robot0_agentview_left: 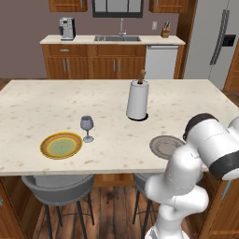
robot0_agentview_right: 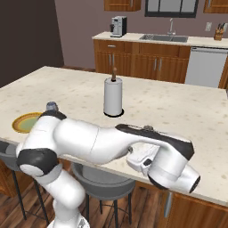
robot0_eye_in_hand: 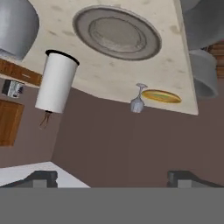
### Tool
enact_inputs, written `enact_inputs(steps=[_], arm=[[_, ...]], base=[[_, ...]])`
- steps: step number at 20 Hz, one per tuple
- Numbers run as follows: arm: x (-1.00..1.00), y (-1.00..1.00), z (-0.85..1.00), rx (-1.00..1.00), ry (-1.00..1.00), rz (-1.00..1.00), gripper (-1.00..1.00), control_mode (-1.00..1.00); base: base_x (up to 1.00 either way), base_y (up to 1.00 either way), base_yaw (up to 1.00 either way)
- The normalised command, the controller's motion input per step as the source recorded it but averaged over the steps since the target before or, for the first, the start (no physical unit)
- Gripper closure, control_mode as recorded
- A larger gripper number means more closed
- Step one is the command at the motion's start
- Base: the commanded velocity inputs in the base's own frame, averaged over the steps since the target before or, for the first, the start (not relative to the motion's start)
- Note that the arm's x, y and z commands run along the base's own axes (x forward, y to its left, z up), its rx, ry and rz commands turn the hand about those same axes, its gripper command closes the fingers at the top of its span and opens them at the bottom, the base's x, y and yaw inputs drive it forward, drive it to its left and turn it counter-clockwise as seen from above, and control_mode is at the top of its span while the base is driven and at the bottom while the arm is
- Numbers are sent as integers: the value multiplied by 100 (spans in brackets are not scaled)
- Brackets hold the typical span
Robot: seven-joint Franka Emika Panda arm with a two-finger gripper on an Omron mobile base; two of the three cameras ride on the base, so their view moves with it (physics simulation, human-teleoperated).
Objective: Retrieve the wine glasses from the counter and place one next to each plate.
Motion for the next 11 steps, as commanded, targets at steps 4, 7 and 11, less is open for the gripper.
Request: enact_inputs(steps=[4, 7, 11], arm=[[-61, 72, 100, -3, -3, 13, -100, -100], [-88, 75, 81, -9, -22, 3, -100, -100], [-81, 98, 40, -15, -39, -2, -100, -100]], base=[[0, 0, 0], [0, 0, 0], [0, 0, 0]])
